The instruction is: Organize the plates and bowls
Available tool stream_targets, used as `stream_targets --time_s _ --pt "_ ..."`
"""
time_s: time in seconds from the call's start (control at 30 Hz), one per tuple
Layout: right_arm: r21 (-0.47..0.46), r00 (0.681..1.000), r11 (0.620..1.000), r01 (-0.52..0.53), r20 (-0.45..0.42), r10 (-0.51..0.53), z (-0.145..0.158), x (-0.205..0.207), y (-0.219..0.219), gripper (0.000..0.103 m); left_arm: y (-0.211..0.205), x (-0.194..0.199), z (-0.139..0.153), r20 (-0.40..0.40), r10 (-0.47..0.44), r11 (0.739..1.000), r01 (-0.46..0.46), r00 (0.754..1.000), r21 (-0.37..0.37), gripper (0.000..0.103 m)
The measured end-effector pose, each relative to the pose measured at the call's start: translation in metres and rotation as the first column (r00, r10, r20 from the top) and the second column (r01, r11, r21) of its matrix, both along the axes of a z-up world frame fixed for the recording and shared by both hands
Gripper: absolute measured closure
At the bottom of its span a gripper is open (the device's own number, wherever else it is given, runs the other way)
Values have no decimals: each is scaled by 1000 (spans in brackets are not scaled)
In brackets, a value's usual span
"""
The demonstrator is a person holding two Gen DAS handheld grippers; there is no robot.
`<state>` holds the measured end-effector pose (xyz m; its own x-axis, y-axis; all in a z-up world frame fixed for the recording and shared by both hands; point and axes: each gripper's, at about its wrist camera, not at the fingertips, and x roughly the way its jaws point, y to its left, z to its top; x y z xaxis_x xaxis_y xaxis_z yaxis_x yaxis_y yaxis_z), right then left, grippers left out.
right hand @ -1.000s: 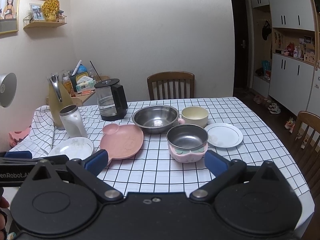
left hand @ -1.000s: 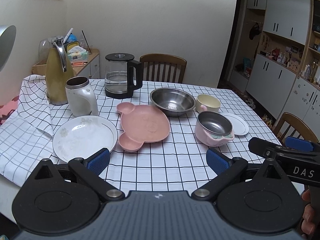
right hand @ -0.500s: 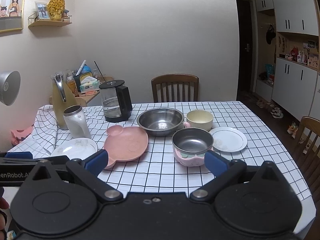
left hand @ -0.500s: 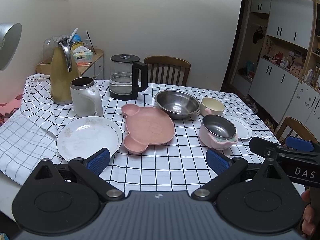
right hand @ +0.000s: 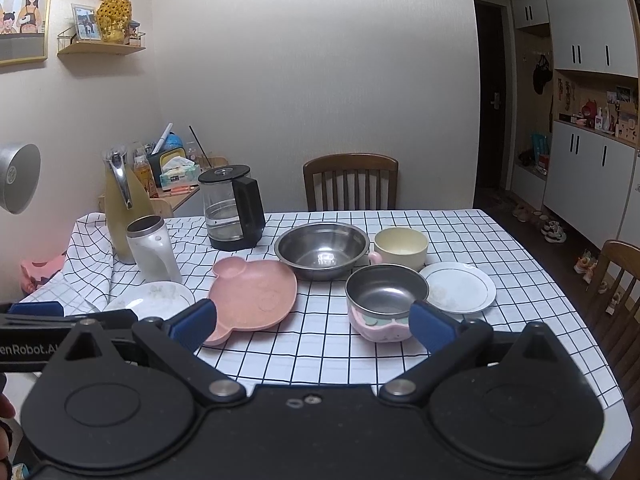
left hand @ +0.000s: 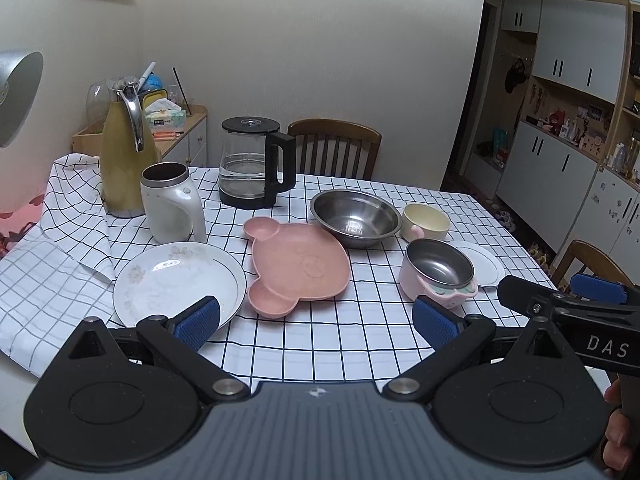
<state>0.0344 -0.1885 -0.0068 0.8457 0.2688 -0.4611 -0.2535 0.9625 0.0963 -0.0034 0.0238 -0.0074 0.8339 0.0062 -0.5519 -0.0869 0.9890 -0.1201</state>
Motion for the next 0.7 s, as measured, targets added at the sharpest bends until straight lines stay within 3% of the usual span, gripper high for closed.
stream_targets --time_s 0.43,0.7 --pt "-19 999 999 -45 5 45 0 10 12 0 12 11 -5 -9 34 999 -34 999 1 0" --pt "-44 990 989 -141 -21 140 -7 31 38 0 44 33 -23 -84 78 996 -81 993 -23 0"
